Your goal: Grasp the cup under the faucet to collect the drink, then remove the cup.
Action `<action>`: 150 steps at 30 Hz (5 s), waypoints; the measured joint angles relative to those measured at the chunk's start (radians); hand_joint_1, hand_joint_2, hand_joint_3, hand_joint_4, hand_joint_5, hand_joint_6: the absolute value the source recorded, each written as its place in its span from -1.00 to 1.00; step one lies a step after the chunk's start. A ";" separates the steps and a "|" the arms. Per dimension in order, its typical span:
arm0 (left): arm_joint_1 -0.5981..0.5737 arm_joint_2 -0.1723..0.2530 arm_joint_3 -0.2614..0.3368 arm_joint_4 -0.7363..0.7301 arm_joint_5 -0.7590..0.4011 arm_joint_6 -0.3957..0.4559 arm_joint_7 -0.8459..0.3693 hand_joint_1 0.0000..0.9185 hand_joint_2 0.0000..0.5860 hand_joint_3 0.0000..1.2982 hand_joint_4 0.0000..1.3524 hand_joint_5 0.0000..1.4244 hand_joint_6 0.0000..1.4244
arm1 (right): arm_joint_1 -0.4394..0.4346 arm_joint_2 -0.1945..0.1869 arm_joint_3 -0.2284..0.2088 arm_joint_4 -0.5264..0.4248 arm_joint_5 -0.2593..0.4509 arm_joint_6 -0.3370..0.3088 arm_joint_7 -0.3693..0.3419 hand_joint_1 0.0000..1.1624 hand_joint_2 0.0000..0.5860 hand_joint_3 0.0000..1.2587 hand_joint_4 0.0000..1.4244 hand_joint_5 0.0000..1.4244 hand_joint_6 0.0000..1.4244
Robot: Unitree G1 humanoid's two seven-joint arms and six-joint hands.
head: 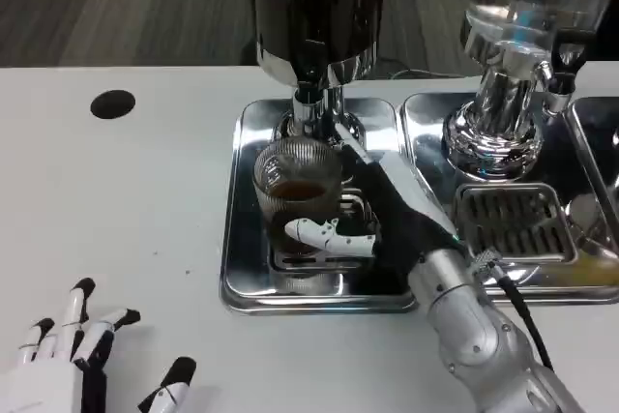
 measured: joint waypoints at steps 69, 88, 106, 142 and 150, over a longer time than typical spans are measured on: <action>-0.085 0.003 -0.039 0.006 -0.023 -0.026 -0.023 -1.00 -0.33 -0.42 -0.97 -0.73 -0.80 | 0.511 -0.084 -0.192 -0.458 -0.081 -0.100 -0.218 0.48 -0.33 0.09 0.10 -0.06 -0.21; -0.103 0.003 -0.073 -0.008 0.017 0.004 -0.033 -1.00 -0.33 -0.42 -0.97 -0.73 -0.82 | 0.689 -0.114 -0.151 -0.479 -0.189 -0.231 -0.319 0.46 -0.30 0.09 0.10 -0.06 -0.21; -0.102 0.003 -0.077 -0.011 0.017 0.012 -0.039 -1.00 -0.33 -0.42 -0.97 -0.73 -0.82 | 0.717 -0.107 -0.103 -0.383 -0.211 -0.281 -0.387 0.45 -0.31 0.09 0.10 -0.07 -0.20; -0.093 0.003 -0.076 -0.012 0.012 0.013 -0.039 -1.00 -0.33 -0.39 -0.96 -0.73 -0.82 | 0.656 -0.173 -0.096 -0.283 -0.108 -0.412 -0.300 -0.18 -0.56 -1.00 -1.00 -0.79 -0.64; -0.095 0.003 -0.076 -0.011 -0.001 0.011 -0.039 -1.00 -0.33 -0.38 -0.96 -0.72 -0.82 | 0.652 -0.191 -0.102 -0.283 -0.071 -0.463 -0.260 -0.26 -0.59 -1.00 -1.00 -0.87 -0.69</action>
